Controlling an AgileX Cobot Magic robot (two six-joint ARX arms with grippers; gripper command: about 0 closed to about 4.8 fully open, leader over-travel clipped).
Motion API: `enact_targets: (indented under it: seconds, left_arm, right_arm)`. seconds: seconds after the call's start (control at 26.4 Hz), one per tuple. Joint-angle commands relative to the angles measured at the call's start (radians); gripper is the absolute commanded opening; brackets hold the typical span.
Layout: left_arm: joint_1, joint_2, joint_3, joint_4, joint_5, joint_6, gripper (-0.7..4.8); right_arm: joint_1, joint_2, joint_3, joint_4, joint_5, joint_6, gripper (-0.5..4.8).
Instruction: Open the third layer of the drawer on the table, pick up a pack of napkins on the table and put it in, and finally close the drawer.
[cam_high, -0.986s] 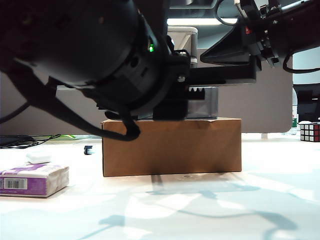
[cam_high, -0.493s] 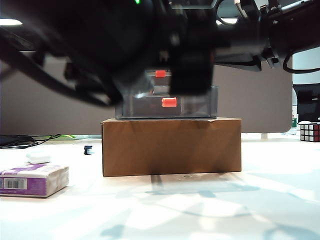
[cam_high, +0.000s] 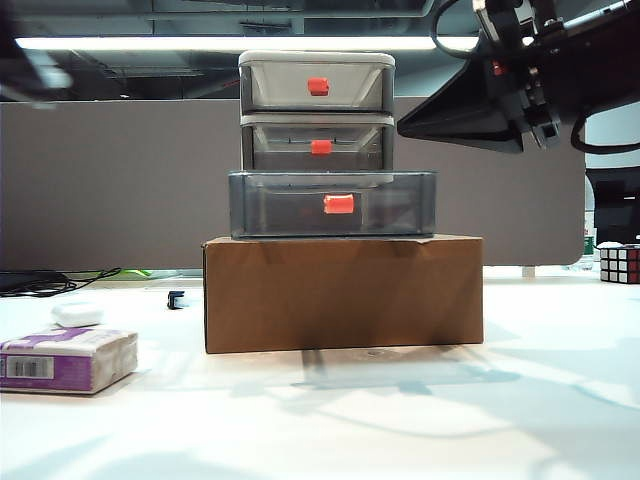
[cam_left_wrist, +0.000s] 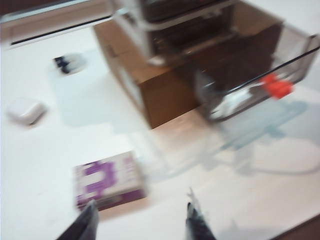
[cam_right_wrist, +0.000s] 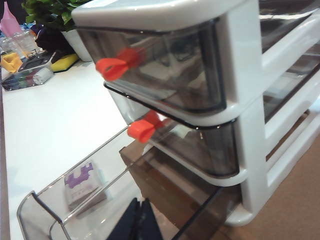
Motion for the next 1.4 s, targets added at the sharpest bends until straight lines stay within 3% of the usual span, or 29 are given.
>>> enact_targets:
  seconds: [0.04,0.15,0.19,0.42,0.57,0.61,0.68,0.87,0.95,0.99,1.06,1.18,1.29,1.4]
  left_arm:
    - [0.011,-0.105,-0.01,-0.114,-0.003,-0.014,2.27]
    - [0.061,-0.183,-0.04,-0.092,0.013,-0.02,3.44]
    - [0.085,-0.203,-0.046,-0.072,0.041,-0.02,3.6]
    - [0.233,-0.213,-0.061,-0.04,0.14,0.023,3.64]
    - [0.371,-0.212,-0.085,0.16,0.288,0.164,3.64]
    - [0.459,-0.209,-0.092,0.302,0.394,0.227,3.64]
    - [0.549,-0.193,-0.092,0.399,0.495,0.31,3.64]
    - [0.91,-0.122,-0.091,0.506,0.906,0.478,3.64]
    - [1.225,-0.025,-0.09,0.557,1.335,0.676,3.75]
    - [1.302,0.008,-0.087,0.561,1.443,0.742,3.75]
    - [1.413,0.069,-0.077,0.545,1.556,0.849,3.75]
    - [1.509,0.16,-0.066,0.523,1.632,0.971,3.73]
    - [1.539,0.24,-0.066,0.52,1.629,1.073,3.72]
    - [1.537,0.288,-0.066,0.525,1.615,1.109,3.71]
  right_arm:
    - [0.002,-0.003,0.003,0.01,-0.005,0.008,-0.06]
    - [0.002,-0.003,0.003,0.01,-0.005,0.018,-0.05]
    - [0.002,-0.004,0.003,0.01,-0.005,0.021,-0.05]
    - [0.003,-0.004,0.003,0.01,-0.006,0.024,-0.06]
    - [0.003,-0.003,0.003,0.01,-0.029,0.026,-0.06]
    - [0.003,-0.004,0.003,0.009,-0.03,0.028,-0.06]
    - [0.003,-0.004,0.003,0.009,-0.03,0.03,-0.06]
    - [0.003,-0.003,0.003,0.008,-0.03,0.031,-0.06]
    - [0.003,-0.003,0.003,0.008,-0.03,0.031,-0.06]
    - [0.002,-0.003,0.003,0.007,-0.03,0.031,-0.05]
    - [0.002,-0.003,0.003,0.007,-0.03,0.031,-0.06]
    - [0.002,-0.003,0.003,0.006,-0.029,0.03,-0.06]
    - [0.002,-0.003,0.003,0.005,-0.029,0.031,-0.06]
    - [0.002,-0.003,0.003,0.001,-0.029,0.031,-0.06]
